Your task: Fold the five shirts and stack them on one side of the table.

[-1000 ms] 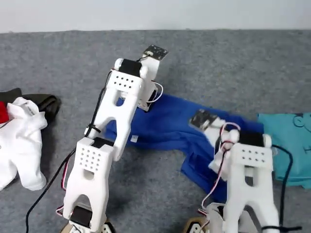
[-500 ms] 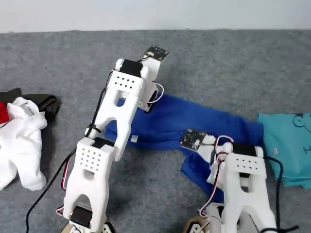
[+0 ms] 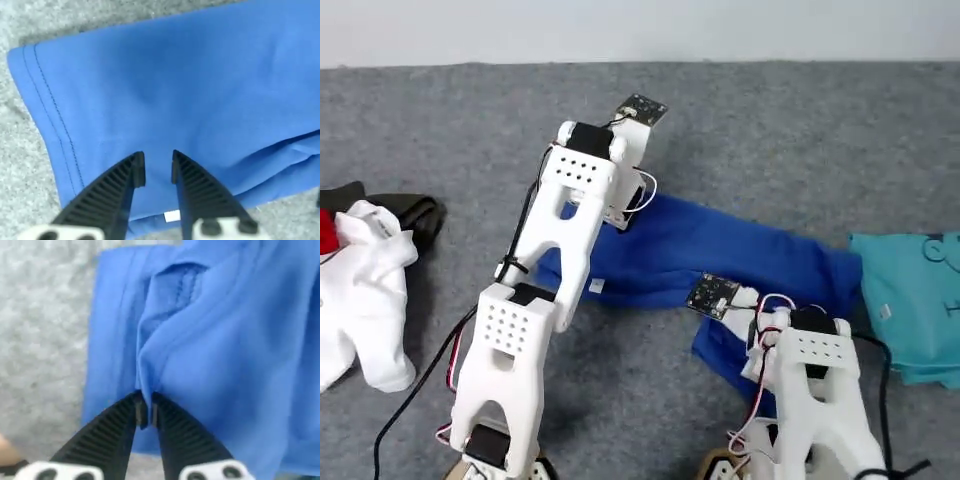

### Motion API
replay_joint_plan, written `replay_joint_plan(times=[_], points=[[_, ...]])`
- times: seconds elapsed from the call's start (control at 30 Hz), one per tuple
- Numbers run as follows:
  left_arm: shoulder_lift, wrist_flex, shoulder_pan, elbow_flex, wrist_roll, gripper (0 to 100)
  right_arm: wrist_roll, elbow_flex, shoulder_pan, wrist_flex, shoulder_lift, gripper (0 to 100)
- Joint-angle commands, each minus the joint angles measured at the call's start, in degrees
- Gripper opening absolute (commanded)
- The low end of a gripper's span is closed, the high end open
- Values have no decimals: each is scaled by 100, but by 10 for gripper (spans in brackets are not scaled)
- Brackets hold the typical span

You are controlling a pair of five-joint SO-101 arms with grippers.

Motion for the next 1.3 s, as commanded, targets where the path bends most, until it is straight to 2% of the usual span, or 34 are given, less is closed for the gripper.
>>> replay_joint_plan(times=[0.0, 0.1, 0.2, 0.33, 0.5, 0.73, 0.83, 1.1, 1.27], points=[[-70, 123, 44, -22, -97, 98, -62, -492, -4, 145, -154, 9], [-70, 123, 35, -22, -97, 98, -343, -1284, -4, 796, -154, 9], [-70, 123, 35, -22, -97, 98, -404, -1837, 13, 840, -101, 9], [-70, 123, 35, -22, -97, 98, -431, -1881, 4, 207, -92, 9], [-70, 123, 44, -22, -97, 98, -967, -1873, 110, -866, 13, 9], [-62, 123, 44, -13, -97, 98, -1310, -1890, 84, -1886, 673, 9], [-62, 123, 44, -13, -97, 98, -1248, -1916, 13, -1323, 673, 9], [-62, 123, 44, -13, -97, 98, -993, -1916, -66, 1534, 347, 9], [-62, 123, 44, -13, -97, 98, -985, -1916, -242, 2501, 233, 9]])
